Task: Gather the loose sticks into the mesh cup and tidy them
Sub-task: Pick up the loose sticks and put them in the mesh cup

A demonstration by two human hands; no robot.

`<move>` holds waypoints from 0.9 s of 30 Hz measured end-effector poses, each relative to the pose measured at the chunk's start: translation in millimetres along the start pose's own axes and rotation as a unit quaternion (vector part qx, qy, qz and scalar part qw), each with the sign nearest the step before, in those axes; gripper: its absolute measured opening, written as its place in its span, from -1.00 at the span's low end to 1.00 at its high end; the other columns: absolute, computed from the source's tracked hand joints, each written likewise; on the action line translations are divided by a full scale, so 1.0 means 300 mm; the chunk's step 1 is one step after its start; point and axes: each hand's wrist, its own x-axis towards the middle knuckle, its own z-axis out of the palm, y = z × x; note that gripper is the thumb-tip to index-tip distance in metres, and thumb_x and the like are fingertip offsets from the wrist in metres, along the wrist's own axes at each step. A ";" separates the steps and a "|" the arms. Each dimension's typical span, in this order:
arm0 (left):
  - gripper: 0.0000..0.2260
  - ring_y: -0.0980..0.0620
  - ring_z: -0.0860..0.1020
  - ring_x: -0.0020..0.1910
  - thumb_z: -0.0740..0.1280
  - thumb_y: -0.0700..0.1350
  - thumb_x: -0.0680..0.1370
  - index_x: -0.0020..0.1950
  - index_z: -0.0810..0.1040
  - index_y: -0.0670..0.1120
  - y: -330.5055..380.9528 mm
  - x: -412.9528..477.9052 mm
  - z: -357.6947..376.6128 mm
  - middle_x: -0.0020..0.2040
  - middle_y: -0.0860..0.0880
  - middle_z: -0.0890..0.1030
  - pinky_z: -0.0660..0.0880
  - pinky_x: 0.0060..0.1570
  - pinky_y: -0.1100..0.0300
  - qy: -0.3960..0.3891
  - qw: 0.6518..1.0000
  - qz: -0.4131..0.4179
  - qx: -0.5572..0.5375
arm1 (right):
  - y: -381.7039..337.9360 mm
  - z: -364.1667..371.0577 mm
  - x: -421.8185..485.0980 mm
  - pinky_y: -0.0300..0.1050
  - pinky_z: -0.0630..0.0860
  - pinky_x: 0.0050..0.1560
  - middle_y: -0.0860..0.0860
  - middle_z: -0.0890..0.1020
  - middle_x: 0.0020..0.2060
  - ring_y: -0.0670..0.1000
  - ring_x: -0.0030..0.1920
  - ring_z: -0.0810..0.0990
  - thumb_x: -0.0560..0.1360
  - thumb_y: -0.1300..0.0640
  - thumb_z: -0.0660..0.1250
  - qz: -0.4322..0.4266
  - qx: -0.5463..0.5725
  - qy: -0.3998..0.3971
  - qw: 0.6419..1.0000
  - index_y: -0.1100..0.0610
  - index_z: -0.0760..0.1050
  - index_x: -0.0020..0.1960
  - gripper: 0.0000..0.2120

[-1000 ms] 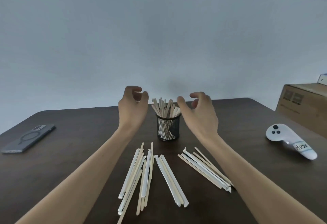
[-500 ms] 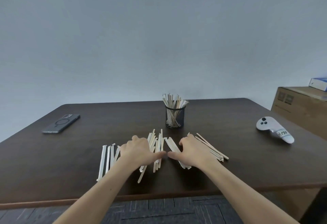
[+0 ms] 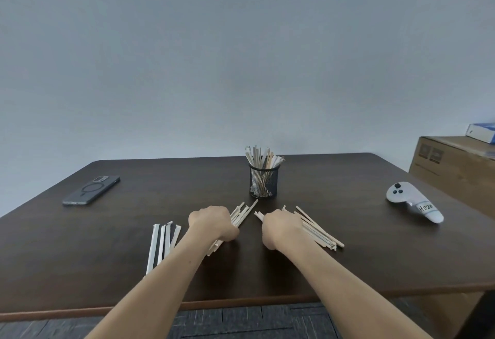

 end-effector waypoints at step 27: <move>-0.87 0.00 0.62 -0.46 0.46 -0.20 0.53 -0.08 0.57 -0.25 -0.078 0.080 -0.024 -0.20 -0.13 0.61 0.61 -0.50 0.16 -0.126 0.965 0.007 -0.230 | 0.045 0.101 0.001 -0.06 0.37 -0.09 0.11 0.61 0.18 0.17 0.17 0.59 0.62 0.07 0.11 -0.012 0.087 0.103 0.991 0.19 0.41 0.23 -0.72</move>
